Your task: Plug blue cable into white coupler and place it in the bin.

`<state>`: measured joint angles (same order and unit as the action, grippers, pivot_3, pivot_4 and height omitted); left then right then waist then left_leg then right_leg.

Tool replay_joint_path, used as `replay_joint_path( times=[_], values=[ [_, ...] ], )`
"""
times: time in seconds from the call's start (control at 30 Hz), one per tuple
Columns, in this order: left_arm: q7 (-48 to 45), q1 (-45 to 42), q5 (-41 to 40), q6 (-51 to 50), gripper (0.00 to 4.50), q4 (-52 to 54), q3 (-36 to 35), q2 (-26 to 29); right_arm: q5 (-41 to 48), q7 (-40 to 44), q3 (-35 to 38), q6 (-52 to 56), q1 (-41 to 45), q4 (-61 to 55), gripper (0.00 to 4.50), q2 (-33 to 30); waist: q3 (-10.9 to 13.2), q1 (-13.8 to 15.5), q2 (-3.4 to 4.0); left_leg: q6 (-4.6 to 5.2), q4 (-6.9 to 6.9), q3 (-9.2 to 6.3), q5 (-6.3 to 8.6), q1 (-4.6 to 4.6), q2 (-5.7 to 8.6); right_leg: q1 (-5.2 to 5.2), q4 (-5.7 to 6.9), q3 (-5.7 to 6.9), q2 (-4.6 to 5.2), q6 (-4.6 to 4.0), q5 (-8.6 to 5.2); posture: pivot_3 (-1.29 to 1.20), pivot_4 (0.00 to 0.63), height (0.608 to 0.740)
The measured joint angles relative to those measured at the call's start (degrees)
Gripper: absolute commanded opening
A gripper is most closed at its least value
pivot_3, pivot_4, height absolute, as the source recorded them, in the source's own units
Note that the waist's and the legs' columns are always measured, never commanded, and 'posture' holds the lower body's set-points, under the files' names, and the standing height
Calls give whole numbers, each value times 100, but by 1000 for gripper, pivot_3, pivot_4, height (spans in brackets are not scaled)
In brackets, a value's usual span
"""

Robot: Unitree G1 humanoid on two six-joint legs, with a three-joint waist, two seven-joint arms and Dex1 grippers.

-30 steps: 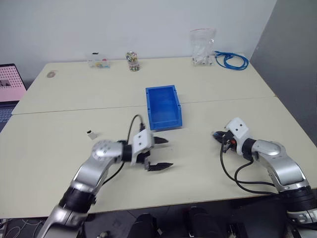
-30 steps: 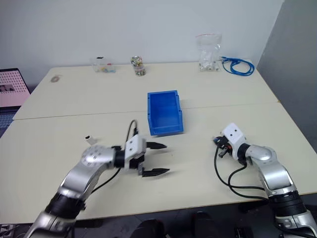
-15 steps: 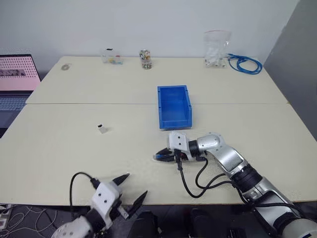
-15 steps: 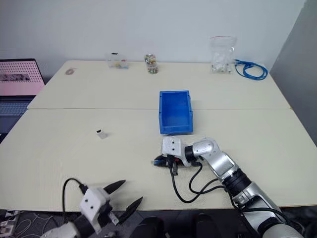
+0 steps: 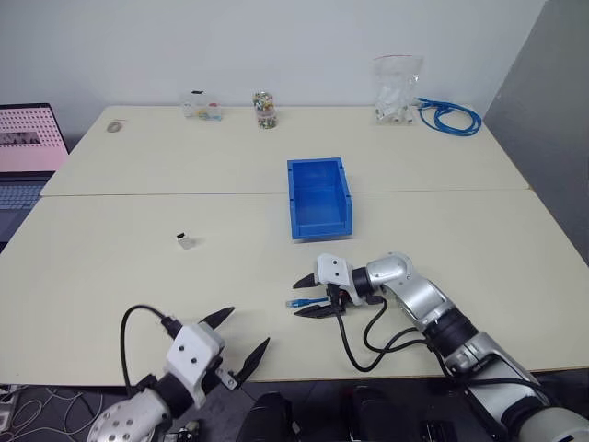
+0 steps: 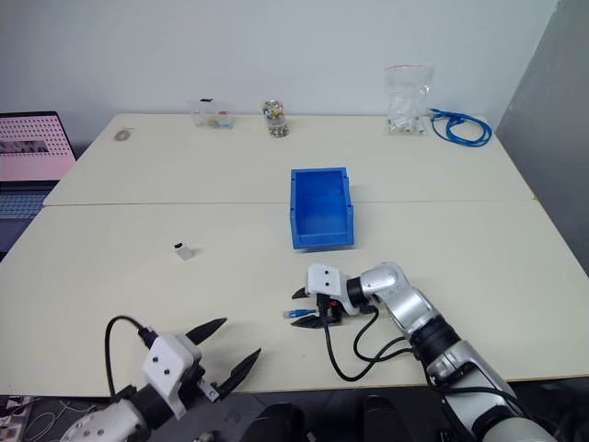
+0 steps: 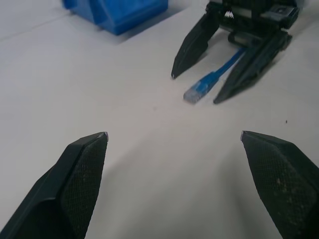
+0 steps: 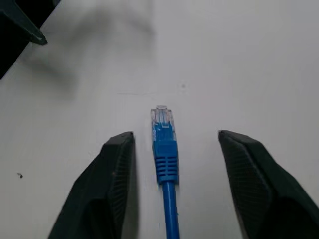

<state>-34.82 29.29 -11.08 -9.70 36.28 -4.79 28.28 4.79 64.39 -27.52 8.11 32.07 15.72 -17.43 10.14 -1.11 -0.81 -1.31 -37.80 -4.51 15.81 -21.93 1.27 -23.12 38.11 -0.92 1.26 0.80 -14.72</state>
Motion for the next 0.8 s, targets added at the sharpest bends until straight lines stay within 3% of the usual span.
replay_joint_path(
  times=[0.07, 0.27, 0.37, 0.5, 0.73, 0.8],
  values=[
    [-342, -596, -224, -256, 4500, -124, 85, 340, 244, -245, 326, 656, -394, -763, 4395, -122, 2, 30, 1, -1, -3, -12, 0, -8, 2, -3, 4, 7, -1, 0, 0, 0, 150, 740],
    [-1963, -3010, -838, -944, 4500, -1395, 606, 1221, 1402, -812, 1801, 2533, -1057, -3492, 4452, -1017, 9, 51, 14, -1, -4, 3, -1, -6, 3, -2, -2, 11, -13, 21, 2, 0, 150, 740],
    [-2520, -3319, -803, -854, 4500, -1942, 1010, 1335, 1566, -865, 1907, 2841, -1417, -3978, 4452, -1272, 8, -62, 13, -1, 2, 10, 1, -4, 5, -5, 2, 4, -10, 13, 6, 0, 150, 740],
    [-3372, -3966, -349, 39, 4500, -3435, 1625, 1345, 1619, -913, 2012, 2935, -2229, -4404, 4452, -1775, 12, -42, 10, -2, 6, 1, 1, -9, 0, -9, -1, 9, -11, 11, 5, 0, 150, 740],
    [-3849, -4743, 76, 1378, 4500, -4771, 2016, 1085, 1624, -1517, 2200, 2934, -2837, -4801, 4452, -1790, -19, -27, 30, 3, -7, 10, -1, 16, 6, 24, -8, 1, -7, 55, 0, 0, 150, 740],
    [-3850, -4800, 68, 1393, 4122, -4909, 2017, 951, 1643, -1630, 2206, 2935, -2857, -4836, 4500, -1778, -27, -17, 41, 3, -8, 7, -1, 17, 9, 29, -12, 3, -7, 56, -1, 0, 150, 740]
  ],
)
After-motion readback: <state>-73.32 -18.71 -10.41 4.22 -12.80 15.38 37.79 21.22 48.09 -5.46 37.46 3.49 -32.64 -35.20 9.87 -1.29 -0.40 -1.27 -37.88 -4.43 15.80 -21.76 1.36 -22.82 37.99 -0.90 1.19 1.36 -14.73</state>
